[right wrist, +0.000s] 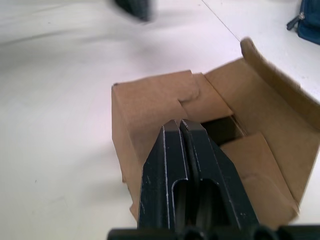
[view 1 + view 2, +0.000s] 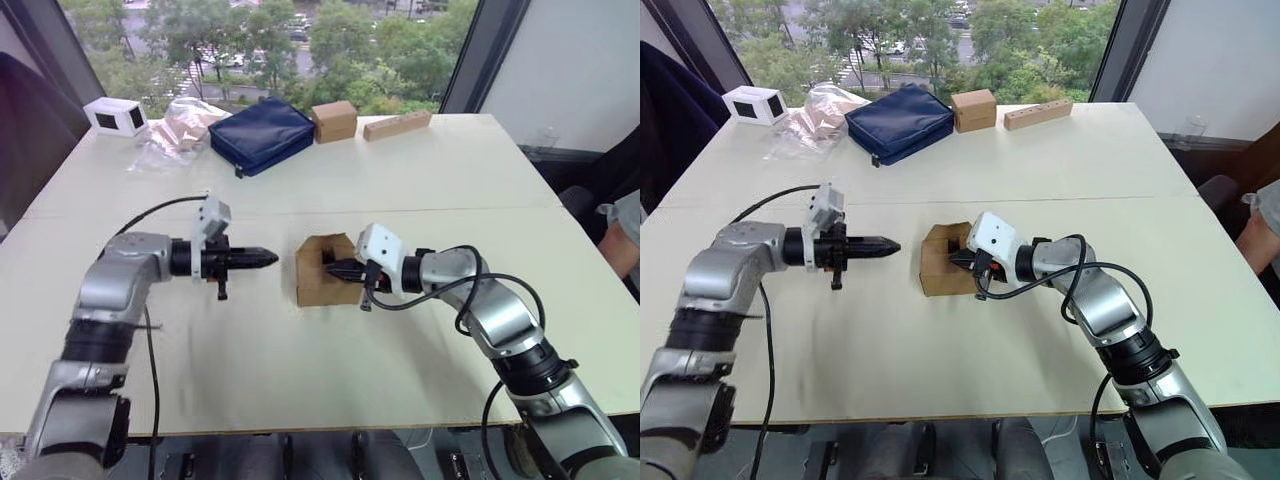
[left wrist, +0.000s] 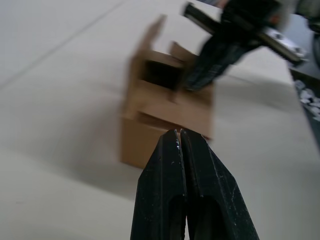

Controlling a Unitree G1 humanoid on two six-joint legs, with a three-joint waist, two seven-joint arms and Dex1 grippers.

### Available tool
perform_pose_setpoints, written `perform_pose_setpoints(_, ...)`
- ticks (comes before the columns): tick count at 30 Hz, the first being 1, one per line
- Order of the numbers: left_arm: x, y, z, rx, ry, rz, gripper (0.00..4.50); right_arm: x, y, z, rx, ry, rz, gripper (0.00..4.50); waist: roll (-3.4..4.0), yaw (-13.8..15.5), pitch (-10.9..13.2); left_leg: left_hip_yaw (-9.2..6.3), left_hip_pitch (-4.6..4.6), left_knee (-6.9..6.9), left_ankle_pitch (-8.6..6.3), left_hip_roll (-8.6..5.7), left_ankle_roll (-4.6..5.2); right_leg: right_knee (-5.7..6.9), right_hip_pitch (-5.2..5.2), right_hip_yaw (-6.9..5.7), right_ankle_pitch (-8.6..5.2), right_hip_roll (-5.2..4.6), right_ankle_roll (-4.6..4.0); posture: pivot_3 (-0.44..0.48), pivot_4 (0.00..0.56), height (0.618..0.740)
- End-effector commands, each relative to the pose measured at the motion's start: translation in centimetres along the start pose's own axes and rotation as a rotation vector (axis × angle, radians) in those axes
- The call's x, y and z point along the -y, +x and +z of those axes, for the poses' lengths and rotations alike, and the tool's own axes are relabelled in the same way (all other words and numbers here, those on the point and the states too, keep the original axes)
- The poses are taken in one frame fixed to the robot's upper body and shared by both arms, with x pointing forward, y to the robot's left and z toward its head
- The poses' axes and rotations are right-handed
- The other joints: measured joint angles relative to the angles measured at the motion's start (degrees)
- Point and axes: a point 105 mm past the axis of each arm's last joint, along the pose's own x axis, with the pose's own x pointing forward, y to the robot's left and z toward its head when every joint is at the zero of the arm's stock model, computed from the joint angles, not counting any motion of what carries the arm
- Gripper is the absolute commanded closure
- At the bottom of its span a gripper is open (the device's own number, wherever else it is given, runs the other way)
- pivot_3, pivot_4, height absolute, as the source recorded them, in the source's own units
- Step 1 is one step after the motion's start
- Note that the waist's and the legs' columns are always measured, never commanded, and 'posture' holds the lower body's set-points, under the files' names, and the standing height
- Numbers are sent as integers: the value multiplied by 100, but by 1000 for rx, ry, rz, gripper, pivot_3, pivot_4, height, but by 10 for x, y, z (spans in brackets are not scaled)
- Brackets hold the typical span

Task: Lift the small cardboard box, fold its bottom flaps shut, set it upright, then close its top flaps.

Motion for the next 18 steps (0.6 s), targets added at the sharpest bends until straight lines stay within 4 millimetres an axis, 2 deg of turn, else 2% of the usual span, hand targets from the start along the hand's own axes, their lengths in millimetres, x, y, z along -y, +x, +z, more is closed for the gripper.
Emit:
perform_pose_setpoints(1,10,13,9,15,42,-13,4435,3,-1,12,43,-33,-15,4500,0,-11,0,0,0,1,0,-1,0,-1,1,-1,0,0,0,0,150,740)
perform_pose_setpoints(12,6,30,-4,-6,52,-28,4435,2,-4,21,74,-49,-22,4500,0,-34,0,4,1,-2,0,5,1,-1,-6,0,0,8,0,0,150,740)
perform_pose_setpoints(14,4,32,-6,-6,51,-28,4435,4,-9,30,111,-45,-24,4500,0,-32,0,4,0,-2,0,4,1,-1,-5,0,0,7,-1,0,150,740)
perform_pose_setpoints(18,2,34,-6,-1,51,-26,4435,12,-32,65,258,4,11,4500,0,-30,0,3,1,-2,0,3,1,-1,-4,0,0,6,0,0,150,740)
